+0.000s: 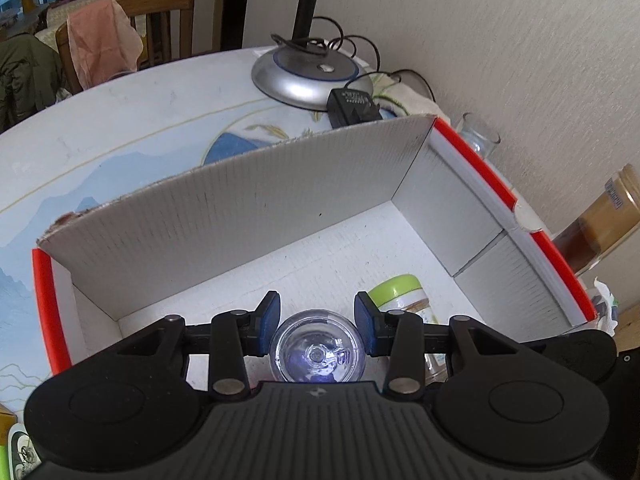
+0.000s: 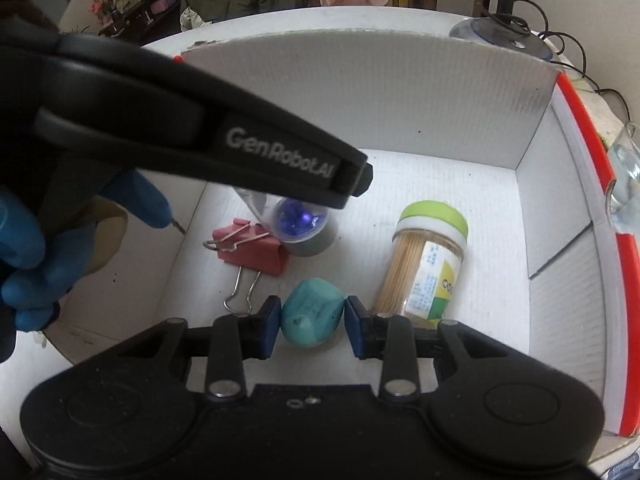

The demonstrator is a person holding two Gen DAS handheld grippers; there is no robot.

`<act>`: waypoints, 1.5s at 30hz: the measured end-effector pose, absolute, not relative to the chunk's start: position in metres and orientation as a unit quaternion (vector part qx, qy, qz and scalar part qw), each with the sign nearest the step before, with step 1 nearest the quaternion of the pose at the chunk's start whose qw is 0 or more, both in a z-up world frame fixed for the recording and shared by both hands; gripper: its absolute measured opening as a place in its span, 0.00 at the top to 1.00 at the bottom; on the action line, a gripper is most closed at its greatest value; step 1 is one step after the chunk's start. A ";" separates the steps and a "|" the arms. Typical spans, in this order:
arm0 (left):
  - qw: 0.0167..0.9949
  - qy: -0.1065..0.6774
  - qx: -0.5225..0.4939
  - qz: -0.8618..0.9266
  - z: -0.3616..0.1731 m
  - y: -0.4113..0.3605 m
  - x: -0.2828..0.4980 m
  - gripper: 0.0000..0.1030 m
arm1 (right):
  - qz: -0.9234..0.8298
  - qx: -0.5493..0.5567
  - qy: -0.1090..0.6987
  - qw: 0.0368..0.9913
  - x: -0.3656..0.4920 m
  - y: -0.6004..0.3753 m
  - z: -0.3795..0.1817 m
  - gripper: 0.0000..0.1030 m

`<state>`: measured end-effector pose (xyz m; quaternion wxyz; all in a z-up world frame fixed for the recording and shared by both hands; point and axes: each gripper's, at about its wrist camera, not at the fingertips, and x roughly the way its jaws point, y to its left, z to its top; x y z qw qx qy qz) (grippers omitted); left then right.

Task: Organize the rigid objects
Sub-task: 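Carry the teal case into the shoebox and open the right tool while the left tool carries the vial, then lower the pill vial into the shoebox and open the left tool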

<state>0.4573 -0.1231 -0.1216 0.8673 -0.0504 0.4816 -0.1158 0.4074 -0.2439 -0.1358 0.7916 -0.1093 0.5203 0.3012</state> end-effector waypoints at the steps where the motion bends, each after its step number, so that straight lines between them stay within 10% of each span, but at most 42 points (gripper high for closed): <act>1: 0.866 0.486 -0.049 -0.112 -0.124 -0.124 0.458 0.61 | 0.301 -0.107 0.521 0.792 0.408 -0.244 -0.136 0.68; 45: 0.910 0.398 -0.056 -0.099 -0.054 -0.062 0.359 0.46 | 0.270 -0.063 0.447 0.851 0.366 -0.266 -0.068 0.38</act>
